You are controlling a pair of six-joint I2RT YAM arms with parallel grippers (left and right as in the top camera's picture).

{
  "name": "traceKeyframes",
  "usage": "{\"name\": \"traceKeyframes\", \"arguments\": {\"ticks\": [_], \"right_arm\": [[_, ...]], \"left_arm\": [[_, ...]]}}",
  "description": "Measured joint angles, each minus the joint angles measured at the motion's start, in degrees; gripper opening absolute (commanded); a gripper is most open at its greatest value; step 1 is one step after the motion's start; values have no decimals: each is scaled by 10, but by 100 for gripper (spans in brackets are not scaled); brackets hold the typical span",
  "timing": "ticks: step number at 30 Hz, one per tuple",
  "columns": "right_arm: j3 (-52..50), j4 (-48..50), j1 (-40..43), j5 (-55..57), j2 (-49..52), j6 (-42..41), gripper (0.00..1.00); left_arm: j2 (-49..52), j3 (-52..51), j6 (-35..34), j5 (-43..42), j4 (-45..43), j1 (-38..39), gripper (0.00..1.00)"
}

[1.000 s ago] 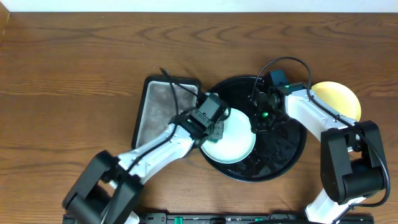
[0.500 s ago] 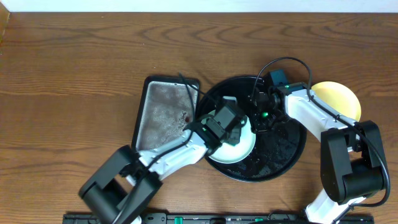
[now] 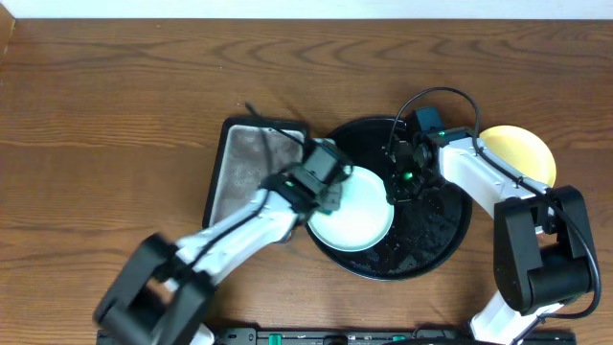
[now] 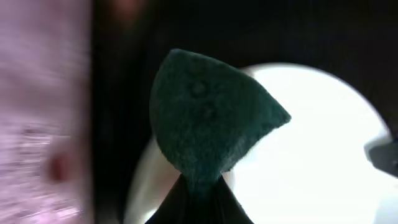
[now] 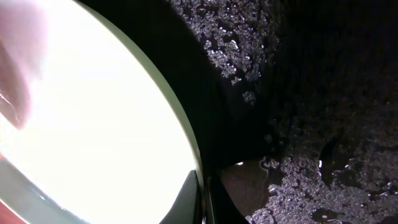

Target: Clean dirty plates on tray and stack at the side

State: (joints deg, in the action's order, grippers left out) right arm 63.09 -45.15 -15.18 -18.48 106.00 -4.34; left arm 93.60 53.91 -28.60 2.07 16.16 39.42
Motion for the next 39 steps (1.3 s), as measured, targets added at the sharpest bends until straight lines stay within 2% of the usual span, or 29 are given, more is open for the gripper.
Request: {"name": "traceKeyframes", "arguments": {"ticks": [5,7,10,17,23,27,31,32,38,39], "right_arm": [[0,21,0,6,0,-5,7],[-1,32,0,8,0,-6,1],[-1,50,0,10,0,-7,1],[1,57,0,31,0,-15,1],[9,24,-3,112,-37,-29,1],[12,28,-6,195,-125,-36,1],[23,34,-20,277,-201,-38,1],[24,35,-24,287,-211,-37,1],[25,30,-67,369,-238,-26,1],[25,27,-75,383,-238,-26,1]], "left_arm": [[-104,0,6,7,42,-31,8],[-135,0,6,10,60,-45,9],[-157,0,9,11,86,-75,8],[-145,-11,27,12,107,-138,8],[-96,-19,33,13,102,-178,9],[-51,-19,35,13,82,-191,27],[-18,-19,38,5,65,-191,62],[-16,-19,36,4,65,-191,67],[-18,-19,42,-3,69,-191,73],[-24,-19,42,-4,76,-191,77]]}}
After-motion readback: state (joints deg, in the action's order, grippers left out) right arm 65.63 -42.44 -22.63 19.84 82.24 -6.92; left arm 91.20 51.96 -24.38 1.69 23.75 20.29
